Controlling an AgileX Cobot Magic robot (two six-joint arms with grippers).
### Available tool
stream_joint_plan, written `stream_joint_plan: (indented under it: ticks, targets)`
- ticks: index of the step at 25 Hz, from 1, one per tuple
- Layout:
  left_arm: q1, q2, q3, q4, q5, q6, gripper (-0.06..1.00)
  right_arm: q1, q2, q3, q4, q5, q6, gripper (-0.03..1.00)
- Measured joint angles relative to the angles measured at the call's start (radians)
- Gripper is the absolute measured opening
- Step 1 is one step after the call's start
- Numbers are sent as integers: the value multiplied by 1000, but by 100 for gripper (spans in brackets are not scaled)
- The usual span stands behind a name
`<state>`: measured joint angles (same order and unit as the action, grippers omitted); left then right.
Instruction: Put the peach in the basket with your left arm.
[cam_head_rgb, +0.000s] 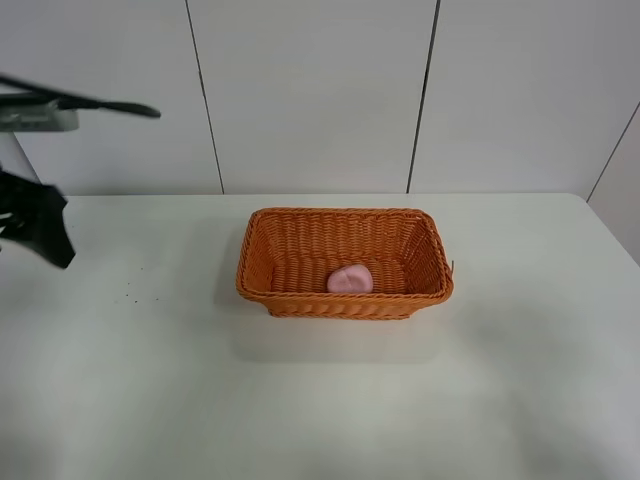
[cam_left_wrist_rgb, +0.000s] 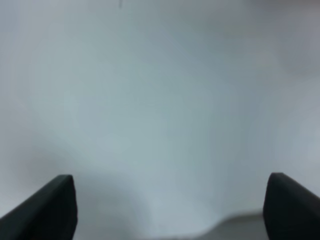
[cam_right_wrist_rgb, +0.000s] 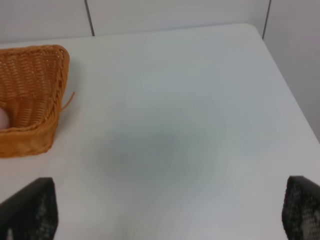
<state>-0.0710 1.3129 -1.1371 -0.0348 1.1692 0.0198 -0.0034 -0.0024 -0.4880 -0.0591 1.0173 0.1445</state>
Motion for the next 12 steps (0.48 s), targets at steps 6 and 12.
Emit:
stream_joint_plan:
  ticks: [6, 12]
  targets:
    - [0, -354, 345, 35, -33, 0, 86, 0, 0, 0, 0, 0, 0, 69]
    - [0, -670, 578, 35, -109, 0, 85, 0, 0, 0, 0, 0, 0, 69]
